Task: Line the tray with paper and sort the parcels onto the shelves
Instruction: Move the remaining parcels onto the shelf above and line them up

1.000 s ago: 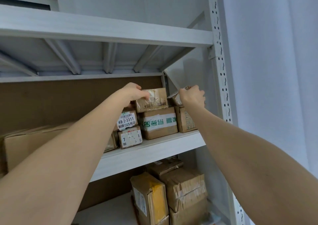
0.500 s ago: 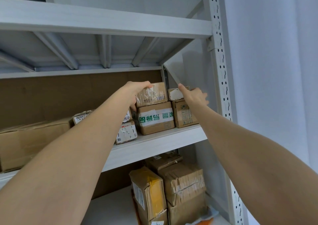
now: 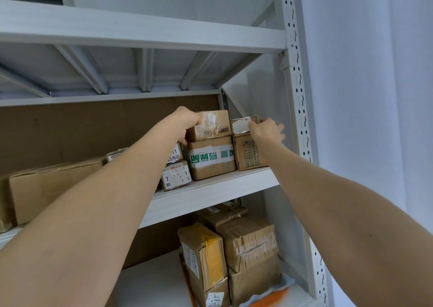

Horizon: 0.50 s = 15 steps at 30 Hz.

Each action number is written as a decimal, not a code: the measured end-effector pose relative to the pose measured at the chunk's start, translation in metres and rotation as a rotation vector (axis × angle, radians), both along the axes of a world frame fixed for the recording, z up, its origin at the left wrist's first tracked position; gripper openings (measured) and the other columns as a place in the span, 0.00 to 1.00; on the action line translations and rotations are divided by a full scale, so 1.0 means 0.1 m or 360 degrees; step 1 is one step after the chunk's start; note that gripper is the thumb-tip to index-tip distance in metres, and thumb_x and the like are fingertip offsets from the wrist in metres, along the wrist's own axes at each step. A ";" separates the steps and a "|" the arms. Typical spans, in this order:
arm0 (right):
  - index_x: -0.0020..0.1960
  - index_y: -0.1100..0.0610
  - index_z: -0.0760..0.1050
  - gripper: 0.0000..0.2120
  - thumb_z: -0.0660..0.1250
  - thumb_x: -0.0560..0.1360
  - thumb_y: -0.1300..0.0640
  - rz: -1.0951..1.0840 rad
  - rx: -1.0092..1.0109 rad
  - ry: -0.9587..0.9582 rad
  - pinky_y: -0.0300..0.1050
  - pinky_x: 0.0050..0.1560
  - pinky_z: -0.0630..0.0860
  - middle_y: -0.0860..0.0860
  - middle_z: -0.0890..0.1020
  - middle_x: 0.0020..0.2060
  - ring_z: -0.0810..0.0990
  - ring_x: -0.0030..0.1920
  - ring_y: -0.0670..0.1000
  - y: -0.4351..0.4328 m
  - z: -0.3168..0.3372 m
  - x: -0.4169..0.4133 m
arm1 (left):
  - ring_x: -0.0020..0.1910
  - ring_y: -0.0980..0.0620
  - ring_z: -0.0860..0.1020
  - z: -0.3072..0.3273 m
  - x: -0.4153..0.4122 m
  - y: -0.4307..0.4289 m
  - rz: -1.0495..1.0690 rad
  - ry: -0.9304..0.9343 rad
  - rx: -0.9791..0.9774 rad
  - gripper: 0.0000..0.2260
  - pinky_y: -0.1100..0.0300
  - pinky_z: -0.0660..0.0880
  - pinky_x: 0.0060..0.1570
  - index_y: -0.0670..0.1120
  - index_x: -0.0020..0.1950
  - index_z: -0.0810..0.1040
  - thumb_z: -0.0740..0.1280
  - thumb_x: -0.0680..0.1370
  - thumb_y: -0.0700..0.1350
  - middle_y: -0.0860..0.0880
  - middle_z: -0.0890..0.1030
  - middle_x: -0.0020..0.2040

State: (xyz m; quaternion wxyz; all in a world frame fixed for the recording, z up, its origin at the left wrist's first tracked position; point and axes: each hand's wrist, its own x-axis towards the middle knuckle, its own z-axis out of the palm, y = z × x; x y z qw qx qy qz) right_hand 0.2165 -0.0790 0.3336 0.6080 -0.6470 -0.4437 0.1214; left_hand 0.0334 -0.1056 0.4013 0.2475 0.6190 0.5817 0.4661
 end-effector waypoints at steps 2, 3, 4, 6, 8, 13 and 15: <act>0.71 0.54 0.66 0.24 0.60 0.79 0.45 -0.0041 -0.0001 -0.0066 0.62 0.71 0.60 0.57 0.62 0.72 0.61 0.71 0.61 -0.03 0.00 -0.04 | 0.62 0.41 0.71 -0.02 0.02 0.01 0.0009 0.0064 0.0106 0.25 0.47 0.72 0.58 0.41 0.74 0.61 0.62 0.78 0.34 0.39 0.69 0.68; 0.72 0.54 0.65 0.24 0.59 0.79 0.46 -0.0072 0.0000 -0.0111 0.63 0.72 0.58 0.57 0.61 0.73 0.59 0.72 0.61 -0.06 0.01 -0.06 | 0.62 0.42 0.71 -0.03 0.03 0.01 0.0022 0.0115 0.0164 0.26 0.51 0.71 0.57 0.41 0.76 0.59 0.61 0.78 0.34 0.39 0.69 0.69; 0.73 0.54 0.64 0.24 0.59 0.80 0.46 -0.0103 0.0006 -0.0149 0.63 0.73 0.55 0.58 0.59 0.74 0.57 0.74 0.61 -0.09 0.02 -0.10 | 0.64 0.43 0.70 -0.05 0.04 0.01 0.0049 0.0189 0.0226 0.27 0.53 0.70 0.57 0.41 0.76 0.58 0.61 0.78 0.35 0.40 0.67 0.70; 0.72 0.54 0.64 0.23 0.60 0.79 0.47 -0.0152 0.0041 -0.0212 0.62 0.73 0.54 0.59 0.58 0.74 0.55 0.74 0.62 -0.13 0.03 -0.20 | 0.68 0.43 0.67 -0.08 0.04 -0.02 0.0120 0.0359 0.0363 0.27 0.55 0.69 0.58 0.42 0.76 0.58 0.61 0.79 0.36 0.40 0.65 0.72; 0.71 0.54 0.64 0.23 0.60 0.79 0.48 -0.0177 0.0087 -0.0281 0.61 0.73 0.55 0.59 0.59 0.73 0.56 0.74 0.62 -0.19 0.01 -0.30 | 0.68 0.43 0.67 -0.10 0.01 -0.07 0.0178 0.0474 0.0465 0.26 0.57 0.68 0.58 0.43 0.76 0.60 0.62 0.79 0.38 0.40 0.62 0.73; 0.70 0.53 0.64 0.22 0.62 0.79 0.50 -0.0239 0.0184 -0.0373 0.58 0.72 0.58 0.59 0.61 0.71 0.59 0.72 0.61 -0.31 0.00 -0.58 | 0.57 0.46 0.74 -0.13 -0.20 -0.26 0.0176 0.0639 0.0757 0.24 0.61 0.67 0.48 0.47 0.73 0.64 0.65 0.78 0.42 0.43 0.62 0.71; 0.70 0.54 0.65 0.22 0.62 0.79 0.47 -0.0251 0.0217 -0.0411 0.57 0.70 0.61 0.59 0.63 0.70 0.61 0.71 0.61 -0.34 0.01 -0.71 | 0.55 0.49 0.74 -0.16 -0.32 -0.31 0.0190 0.0711 0.0892 0.22 0.61 0.67 0.47 0.47 0.71 0.66 0.65 0.78 0.42 0.45 0.64 0.70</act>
